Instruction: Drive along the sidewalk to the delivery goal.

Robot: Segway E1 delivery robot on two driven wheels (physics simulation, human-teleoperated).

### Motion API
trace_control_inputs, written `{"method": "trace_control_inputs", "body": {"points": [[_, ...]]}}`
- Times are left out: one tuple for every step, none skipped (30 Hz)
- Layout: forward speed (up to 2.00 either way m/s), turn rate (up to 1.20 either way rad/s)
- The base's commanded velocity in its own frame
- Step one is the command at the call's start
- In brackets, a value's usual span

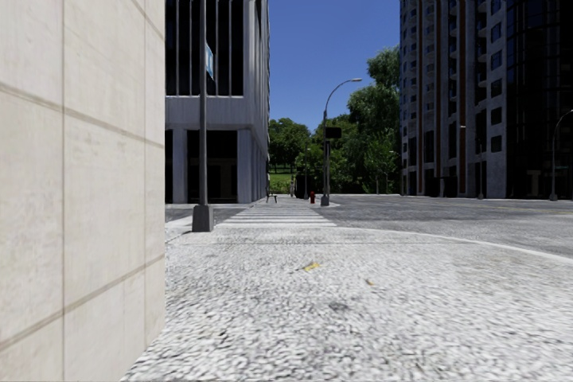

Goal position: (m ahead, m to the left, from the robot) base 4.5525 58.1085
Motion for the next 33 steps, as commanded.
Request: {"method": "trace_control_inputs", "body": {"points": [[2.00, 0.00], [2.00, 0.00], [2.00, 0.00], [2.00, 0.00], [2.00, 0.00], [2.00, 0.00], [2.00, 0.00], [2.00, 0.00], [2.00, 0.00], [2.00, 0.00], [2.00, 0.00], [2.00, 0.00], [2.00, 0.00], [2.00, 0.00], [2.00, 0.10], [2.00, 0.29], [2.00, 0.29], [2.00, 0.41], [2.00, 0.50], [2.00, 0.56], [2.00, 0.56], [2.00, 0.59], [2.00, 0.61], [2.00, 0.61], [1.90, 0.64], [1.84, 0.65], [1.84, 0.66], [1.84, 0.66], [1.83, 0.66], [1.83, 0.66], [1.83, 0.66], [1.83, 0.66], [1.83, 0.66]]}}
